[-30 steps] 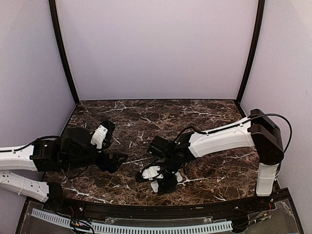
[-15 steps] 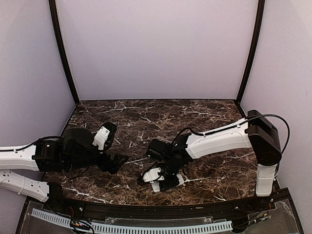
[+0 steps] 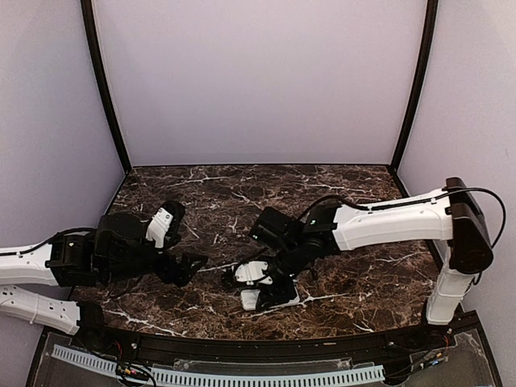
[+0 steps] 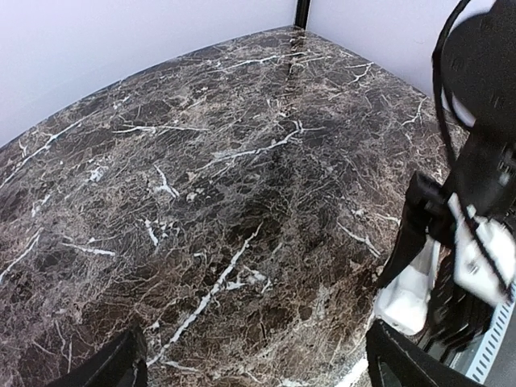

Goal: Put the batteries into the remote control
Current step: Pick up the remote control from the center of the board, then pass from the right arm to the left

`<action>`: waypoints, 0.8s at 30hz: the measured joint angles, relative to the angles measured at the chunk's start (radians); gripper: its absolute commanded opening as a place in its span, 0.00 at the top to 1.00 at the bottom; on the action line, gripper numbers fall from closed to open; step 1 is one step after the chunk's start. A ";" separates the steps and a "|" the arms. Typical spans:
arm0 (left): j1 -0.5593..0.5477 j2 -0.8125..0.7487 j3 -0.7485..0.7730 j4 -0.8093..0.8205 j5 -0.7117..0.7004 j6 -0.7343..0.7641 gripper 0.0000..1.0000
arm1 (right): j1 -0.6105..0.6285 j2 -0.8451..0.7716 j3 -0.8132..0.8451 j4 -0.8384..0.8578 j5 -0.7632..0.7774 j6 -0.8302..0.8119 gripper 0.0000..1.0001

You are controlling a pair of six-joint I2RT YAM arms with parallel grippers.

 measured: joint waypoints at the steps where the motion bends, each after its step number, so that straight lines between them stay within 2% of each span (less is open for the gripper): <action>1: 0.000 -0.006 -0.001 0.006 0.000 0.004 0.09 | -0.011 -0.047 -0.011 0.027 -0.035 0.026 0.76; 7: 0.000 -0.019 -0.003 0.116 0.035 0.077 0.10 | -0.128 -0.357 -0.150 0.349 -0.278 0.248 0.77; 10: -0.008 -0.006 -0.001 0.216 0.098 0.145 0.10 | -0.174 -0.466 -0.236 0.647 -0.397 0.430 0.78; 15: -0.061 0.118 0.080 0.345 0.261 0.283 0.02 | -0.184 -0.483 -0.278 1.051 -0.505 0.673 0.80; 20: -0.084 0.193 0.159 0.466 0.404 0.344 0.01 | -0.184 -0.478 -0.278 1.245 -0.530 0.780 0.82; 24: -0.084 0.207 0.188 0.531 0.425 0.352 0.09 | -0.184 -0.479 -0.280 1.307 -0.525 0.810 0.83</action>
